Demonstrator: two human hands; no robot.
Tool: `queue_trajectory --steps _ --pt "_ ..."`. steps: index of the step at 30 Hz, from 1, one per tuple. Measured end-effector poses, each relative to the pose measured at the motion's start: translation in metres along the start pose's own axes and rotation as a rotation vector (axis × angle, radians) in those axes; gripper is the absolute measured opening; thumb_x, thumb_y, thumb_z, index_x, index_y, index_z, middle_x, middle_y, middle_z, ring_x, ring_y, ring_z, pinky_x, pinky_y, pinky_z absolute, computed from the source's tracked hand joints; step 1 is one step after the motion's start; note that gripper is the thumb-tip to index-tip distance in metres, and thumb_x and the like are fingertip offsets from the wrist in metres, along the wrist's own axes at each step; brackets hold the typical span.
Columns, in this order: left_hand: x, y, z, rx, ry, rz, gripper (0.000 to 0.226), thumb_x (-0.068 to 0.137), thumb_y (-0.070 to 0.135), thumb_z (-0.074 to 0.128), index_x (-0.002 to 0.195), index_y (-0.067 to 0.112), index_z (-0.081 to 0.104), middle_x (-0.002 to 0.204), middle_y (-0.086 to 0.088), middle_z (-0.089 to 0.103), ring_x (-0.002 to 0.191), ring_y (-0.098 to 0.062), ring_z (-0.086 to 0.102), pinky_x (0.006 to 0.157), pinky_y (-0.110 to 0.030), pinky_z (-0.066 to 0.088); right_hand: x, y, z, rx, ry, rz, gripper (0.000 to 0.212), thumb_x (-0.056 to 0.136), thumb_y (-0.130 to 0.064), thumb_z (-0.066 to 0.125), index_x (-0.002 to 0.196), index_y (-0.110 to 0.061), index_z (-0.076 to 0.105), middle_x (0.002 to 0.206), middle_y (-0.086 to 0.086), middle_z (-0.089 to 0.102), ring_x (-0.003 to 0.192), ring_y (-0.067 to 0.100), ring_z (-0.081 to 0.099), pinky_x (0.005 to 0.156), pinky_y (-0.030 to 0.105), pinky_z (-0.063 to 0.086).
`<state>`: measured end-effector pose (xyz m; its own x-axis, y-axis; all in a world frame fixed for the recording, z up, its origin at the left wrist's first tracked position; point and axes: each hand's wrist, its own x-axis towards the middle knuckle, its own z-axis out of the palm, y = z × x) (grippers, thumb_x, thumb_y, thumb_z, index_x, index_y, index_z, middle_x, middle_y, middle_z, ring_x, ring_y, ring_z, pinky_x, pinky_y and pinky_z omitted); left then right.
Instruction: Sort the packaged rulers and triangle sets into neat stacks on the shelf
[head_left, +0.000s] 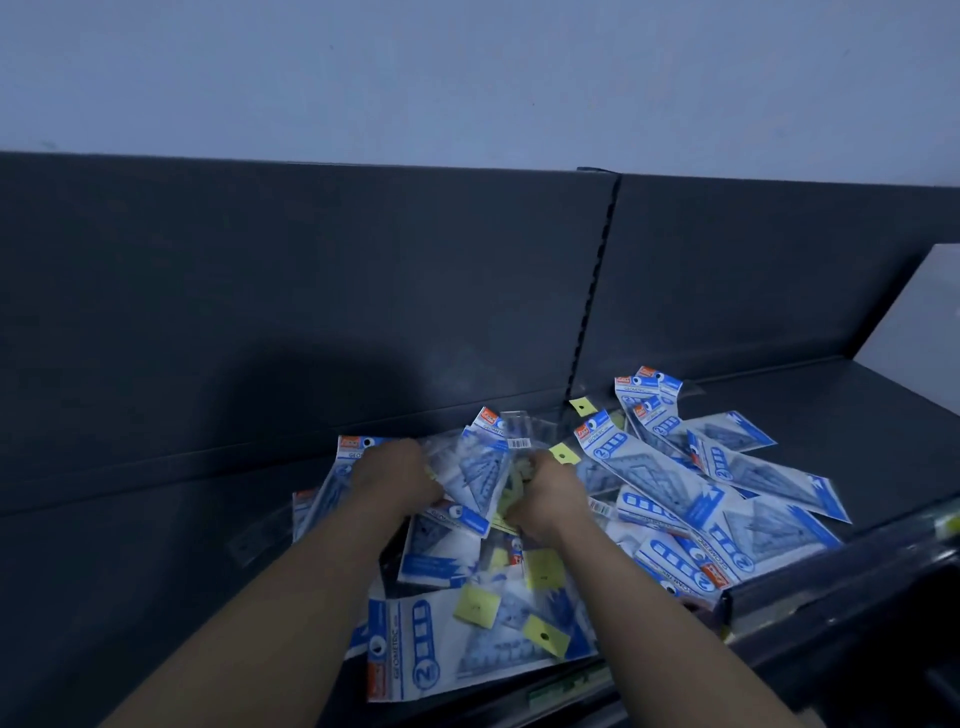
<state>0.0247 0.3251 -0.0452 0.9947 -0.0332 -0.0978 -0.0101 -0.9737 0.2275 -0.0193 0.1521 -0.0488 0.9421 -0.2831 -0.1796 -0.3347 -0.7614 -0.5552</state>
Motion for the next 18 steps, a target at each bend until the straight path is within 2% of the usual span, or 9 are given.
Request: queue_trajectory --steps 3,5,8,11,14,16,18 --pt "0.003 -0.01 -0.005 -0.063 0.037 -0.026 0.044 0.072 0.041 0.069 0.105 0.014 0.057 0.119 -0.009 0.061 0.111 -0.029 0.058 0.086 -0.031 0.047 -0.001 -0.004 -0.001 0.01 0.04 0.097 0.046 0.079 -0.002 0.063 0.122 -0.005 0.044 0.12 0.016 0.056 0.11 0.033 0.057 0.08 0.033 0.048" --pt "0.005 -0.016 -0.011 -0.139 0.048 -0.028 0.038 0.076 0.04 0.066 0.102 0.014 0.058 0.117 -0.009 0.062 0.111 -0.03 0.058 0.091 -0.035 0.047 -0.002 -0.008 -0.001 0.019 0.051 0.119 0.029 0.083 -0.001 0.058 0.111 -0.003 0.048 0.114 0.016 0.059 0.107 0.034 0.059 0.074 0.033 0.044" --pt "0.008 -0.022 -0.023 -0.364 0.074 0.006 0.027 0.086 0.041 0.059 0.083 0.015 0.05 0.107 -0.011 0.065 0.101 -0.031 0.059 0.088 -0.039 0.048 0.0 -0.011 0.0 0.063 0.058 0.143 0.007 0.084 -0.001 0.055 0.087 -0.005 0.05 0.092 0.015 0.057 0.088 0.033 0.061 0.064 0.031 0.043" --pt "0.011 -0.026 -0.038 -0.514 0.137 0.05 0.018 0.091 0.025 0.054 0.08 0.013 0.045 0.098 -0.015 0.063 0.088 -0.031 0.058 0.076 -0.036 0.045 0.0 -0.01 -0.006 0.236 0.107 0.144 0.001 0.083 0.0 0.052 0.082 0.0 0.052 0.077 0.013 0.053 0.066 0.025 0.05 0.051 0.024 0.034" --pt "0.007 -0.02 -0.052 -0.612 0.206 0.12 0.01 0.092 0.012 0.05 0.085 0.008 0.044 0.082 -0.01 0.053 0.076 -0.025 0.048 0.06 -0.031 0.028 -0.008 -0.002 -0.02 0.33 0.186 0.129 0.007 0.082 0.0 0.05 0.075 -0.001 0.051 0.065 0.009 0.048 0.053 0.02 0.041 0.048 0.024 0.028" --pt "0.0 -0.009 -0.058 -0.64 0.232 0.184 0.009 0.094 0.011 0.05 0.089 0.006 0.045 0.082 -0.006 0.05 0.077 -0.023 0.046 0.061 -0.029 0.025 -0.014 0.007 -0.028 0.325 0.241 0.135 0.007 0.082 -0.001 0.051 0.077 -0.004 0.046 0.065 0.007 0.046 0.055 0.021 0.042 0.05 0.025 0.029" --pt "-0.006 0.005 -0.061 -0.658 0.208 0.241 0.011 0.095 0.013 0.053 0.098 0.003 0.053 0.092 -0.007 0.056 0.082 -0.023 0.051 0.067 -0.027 0.033 -0.021 0.02 -0.034 0.292 0.278 0.161 0.008 0.082 -0.003 0.052 0.081 -0.003 0.044 0.068 0.009 0.047 0.061 0.025 0.045 0.054 0.027 0.032"
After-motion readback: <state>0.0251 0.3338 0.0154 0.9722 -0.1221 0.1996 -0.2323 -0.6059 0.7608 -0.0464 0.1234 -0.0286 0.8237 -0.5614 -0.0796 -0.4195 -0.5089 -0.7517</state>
